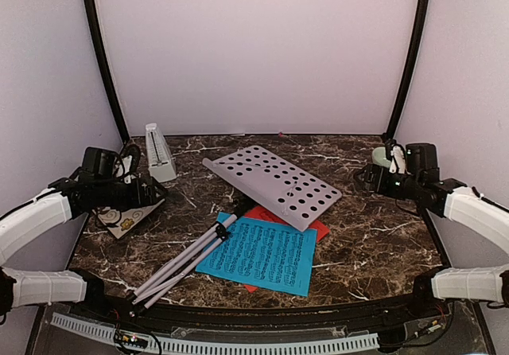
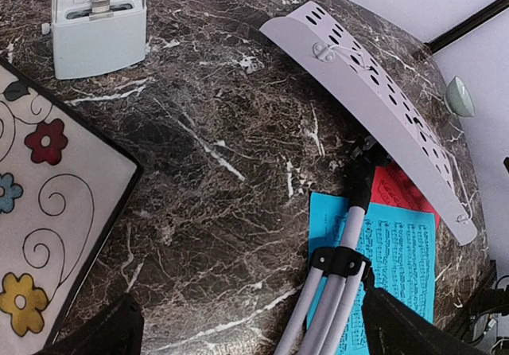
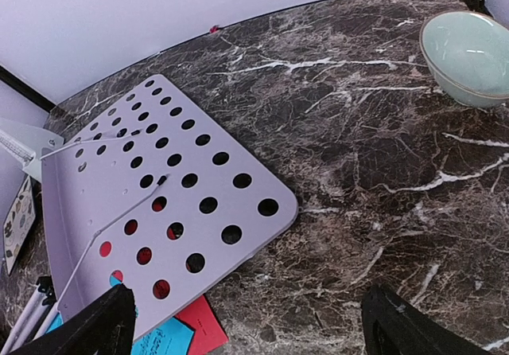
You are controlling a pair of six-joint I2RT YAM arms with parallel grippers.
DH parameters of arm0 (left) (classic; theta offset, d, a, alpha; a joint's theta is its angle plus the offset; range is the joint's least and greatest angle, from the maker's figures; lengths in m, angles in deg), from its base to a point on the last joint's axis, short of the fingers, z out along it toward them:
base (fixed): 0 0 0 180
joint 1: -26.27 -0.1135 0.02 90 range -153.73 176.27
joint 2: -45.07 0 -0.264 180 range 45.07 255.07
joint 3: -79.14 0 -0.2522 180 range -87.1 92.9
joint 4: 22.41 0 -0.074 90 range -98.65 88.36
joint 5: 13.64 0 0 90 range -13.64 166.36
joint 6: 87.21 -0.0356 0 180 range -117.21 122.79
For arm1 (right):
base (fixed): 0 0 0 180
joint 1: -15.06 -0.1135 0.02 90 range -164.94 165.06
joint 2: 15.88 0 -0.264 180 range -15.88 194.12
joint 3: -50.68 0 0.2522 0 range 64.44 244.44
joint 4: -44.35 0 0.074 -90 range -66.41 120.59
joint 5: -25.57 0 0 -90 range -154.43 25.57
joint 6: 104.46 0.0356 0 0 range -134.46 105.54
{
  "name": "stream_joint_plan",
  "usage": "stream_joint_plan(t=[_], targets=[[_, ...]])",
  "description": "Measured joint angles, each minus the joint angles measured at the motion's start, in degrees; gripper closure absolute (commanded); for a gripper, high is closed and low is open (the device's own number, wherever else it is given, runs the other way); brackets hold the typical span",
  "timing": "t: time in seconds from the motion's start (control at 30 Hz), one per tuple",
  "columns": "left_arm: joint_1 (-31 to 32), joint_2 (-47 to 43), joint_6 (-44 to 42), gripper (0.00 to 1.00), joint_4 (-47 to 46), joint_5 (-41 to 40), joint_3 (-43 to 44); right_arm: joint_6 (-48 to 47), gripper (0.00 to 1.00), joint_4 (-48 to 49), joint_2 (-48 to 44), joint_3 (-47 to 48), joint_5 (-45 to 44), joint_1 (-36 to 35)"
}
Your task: Set up the instrument practice props
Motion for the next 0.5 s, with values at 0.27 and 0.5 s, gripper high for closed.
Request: stream_joint_plan(t=[0.27,0.5], targets=[[0.2,2.2,2.7,0.01,-3.4,1.9,0.0,-1.8,0.00,-0.3,4.0,7.1,5.2,-1.0],[0.2,2.8,3.0,0.01,-4.2,3.8,0.0,-6.5,0.00,-4.6,15.5,25.3,5.9,-9.5]])
